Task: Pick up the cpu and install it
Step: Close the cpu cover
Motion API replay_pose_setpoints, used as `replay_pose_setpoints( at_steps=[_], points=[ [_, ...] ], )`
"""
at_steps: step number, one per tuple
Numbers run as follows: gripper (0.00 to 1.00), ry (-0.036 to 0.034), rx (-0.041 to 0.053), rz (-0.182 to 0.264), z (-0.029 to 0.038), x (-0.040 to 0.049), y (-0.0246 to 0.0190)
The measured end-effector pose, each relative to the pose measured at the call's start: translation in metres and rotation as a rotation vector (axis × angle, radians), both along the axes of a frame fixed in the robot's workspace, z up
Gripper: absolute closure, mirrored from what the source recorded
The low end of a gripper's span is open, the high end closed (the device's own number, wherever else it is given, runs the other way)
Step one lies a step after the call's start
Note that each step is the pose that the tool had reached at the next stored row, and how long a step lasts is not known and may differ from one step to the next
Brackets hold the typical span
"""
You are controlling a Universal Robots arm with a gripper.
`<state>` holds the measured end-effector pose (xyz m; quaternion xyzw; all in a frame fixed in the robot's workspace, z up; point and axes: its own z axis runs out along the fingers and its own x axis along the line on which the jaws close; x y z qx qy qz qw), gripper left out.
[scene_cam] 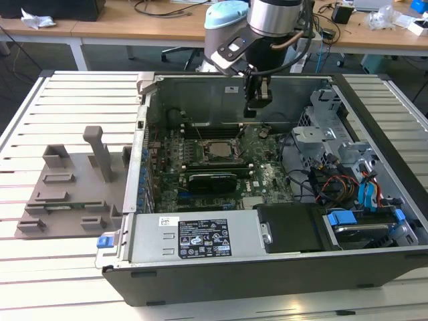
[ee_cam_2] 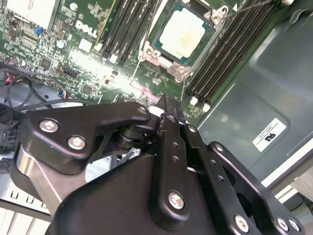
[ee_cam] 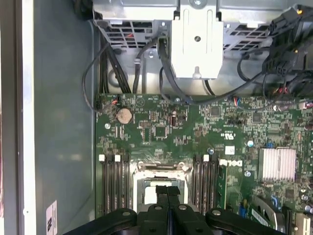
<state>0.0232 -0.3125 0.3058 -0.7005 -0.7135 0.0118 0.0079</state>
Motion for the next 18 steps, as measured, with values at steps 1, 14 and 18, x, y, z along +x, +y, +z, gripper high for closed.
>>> replay_pose_setpoints(
  at_steps=[1,14,18],
  points=[
    [0.89,0.0,-0.0002,0.0,0.0,0.0023,0.0],
    [0.89,0.0052,-0.0003,0.0,-0.0261,0.0296,0.001],
    [0.89,0.0055,-0.0005,0.0,-0.0364,0.0297,0.001]
  ],
)
